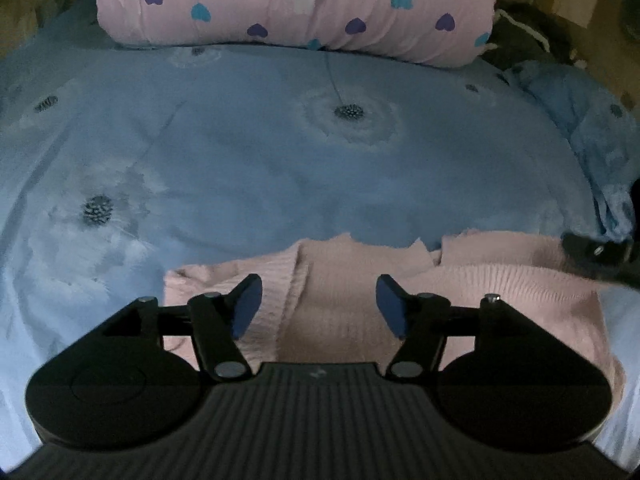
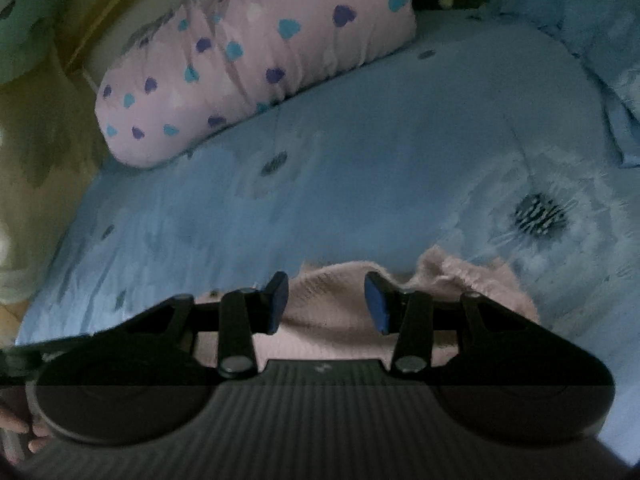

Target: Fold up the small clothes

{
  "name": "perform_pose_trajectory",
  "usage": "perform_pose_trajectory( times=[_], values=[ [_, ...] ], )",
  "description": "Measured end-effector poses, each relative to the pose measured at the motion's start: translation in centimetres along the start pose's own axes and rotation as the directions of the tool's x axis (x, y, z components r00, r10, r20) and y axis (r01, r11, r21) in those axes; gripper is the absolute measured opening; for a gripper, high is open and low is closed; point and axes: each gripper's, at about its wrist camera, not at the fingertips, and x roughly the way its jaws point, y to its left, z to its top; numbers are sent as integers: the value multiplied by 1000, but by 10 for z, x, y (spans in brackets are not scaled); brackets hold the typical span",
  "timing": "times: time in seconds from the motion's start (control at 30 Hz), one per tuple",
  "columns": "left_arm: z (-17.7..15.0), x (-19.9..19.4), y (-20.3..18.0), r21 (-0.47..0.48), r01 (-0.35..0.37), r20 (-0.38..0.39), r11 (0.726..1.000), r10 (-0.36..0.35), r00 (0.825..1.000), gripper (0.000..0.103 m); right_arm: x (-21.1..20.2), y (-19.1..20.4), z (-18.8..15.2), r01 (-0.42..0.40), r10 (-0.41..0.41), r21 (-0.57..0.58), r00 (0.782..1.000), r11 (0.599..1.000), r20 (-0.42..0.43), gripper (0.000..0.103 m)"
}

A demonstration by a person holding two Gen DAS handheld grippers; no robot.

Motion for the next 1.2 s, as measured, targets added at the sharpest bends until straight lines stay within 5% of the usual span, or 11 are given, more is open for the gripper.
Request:
perform_pose_trajectory(
  times=[0.27, 0.47, 0.67, 0.83, 1.07, 1.2],
  values=[
    [-26, -5, 28, 77, -74, -28, 994, 77, 997, 70, -28, -18, -11, 42, -43, -120, 999, 992, -3, 46],
    [-46, -20, 53, 26, -21, -30, 999, 21, 999, 69, -18, -19, -28, 75, -88, -194, 994, 978, -60, 44],
    [-55, -14, 47, 142, -111, -9, 984, 113, 994, 69, -4, -25, -26, 174, -180, -187, 983, 967, -18, 42],
    [-33, 4, 64, 70, -196, 24, 978, 195, 980, 69, -16, -40, -1, 150, -147, -24, 986, 988, 77, 43],
    [-16, 6, 90, -59, -263, 34, 963, 265, 964, 69, -32, -46, 1, 130, -123, -56, 987, 990, 107, 43],
    [-17, 1, 95, -84, -243, 31, 966, 246, 969, 69, -37, -40, -12, 130, -117, -107, 986, 986, 120, 43]
  ],
)
